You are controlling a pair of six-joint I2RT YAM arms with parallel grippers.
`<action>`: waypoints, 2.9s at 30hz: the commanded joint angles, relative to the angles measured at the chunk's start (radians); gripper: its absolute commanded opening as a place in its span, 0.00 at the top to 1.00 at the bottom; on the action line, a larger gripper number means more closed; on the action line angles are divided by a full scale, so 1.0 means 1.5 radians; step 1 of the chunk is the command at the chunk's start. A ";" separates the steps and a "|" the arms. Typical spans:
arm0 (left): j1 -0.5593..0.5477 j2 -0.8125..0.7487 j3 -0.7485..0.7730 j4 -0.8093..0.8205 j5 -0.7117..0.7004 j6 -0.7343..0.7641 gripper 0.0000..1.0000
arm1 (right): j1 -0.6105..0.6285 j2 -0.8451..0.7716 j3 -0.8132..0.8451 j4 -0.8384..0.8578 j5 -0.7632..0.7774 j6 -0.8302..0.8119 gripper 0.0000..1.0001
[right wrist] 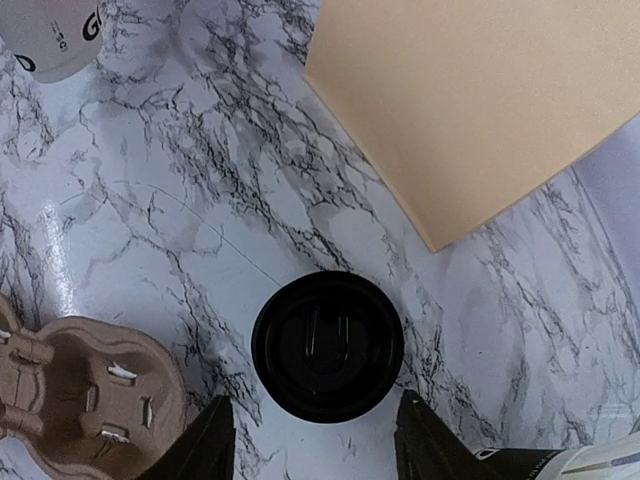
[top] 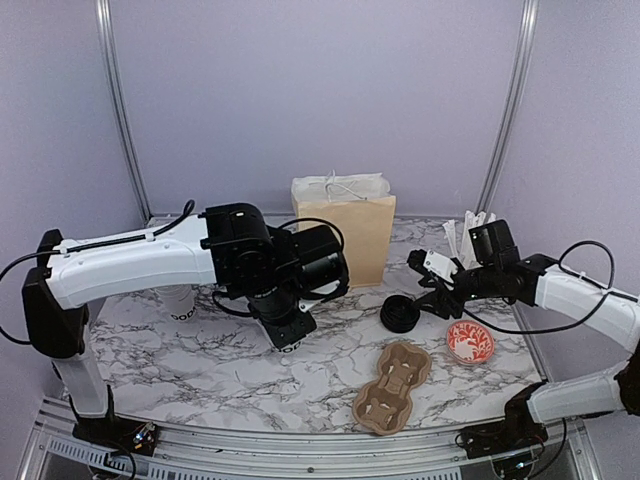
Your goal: Pack the takeout coffee
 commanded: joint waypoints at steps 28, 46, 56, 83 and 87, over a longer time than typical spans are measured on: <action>-0.023 0.039 -0.068 0.148 0.043 0.034 0.49 | 0.058 0.264 0.118 -0.093 0.055 -0.082 0.50; -0.020 -0.012 -0.124 0.193 0.059 0.039 0.52 | 0.059 0.324 0.167 -0.121 0.035 -0.086 0.67; -0.016 -0.028 -0.146 0.203 0.054 0.036 0.52 | 0.059 0.344 0.180 -0.125 0.030 -0.081 0.76; 0.017 -0.226 -0.288 0.558 -0.106 0.102 0.14 | 0.059 0.223 0.340 -0.296 -0.274 -0.068 0.94; 0.027 -0.333 -0.482 0.926 -0.042 0.182 0.10 | 0.059 0.230 0.432 -0.343 -0.399 -0.077 0.95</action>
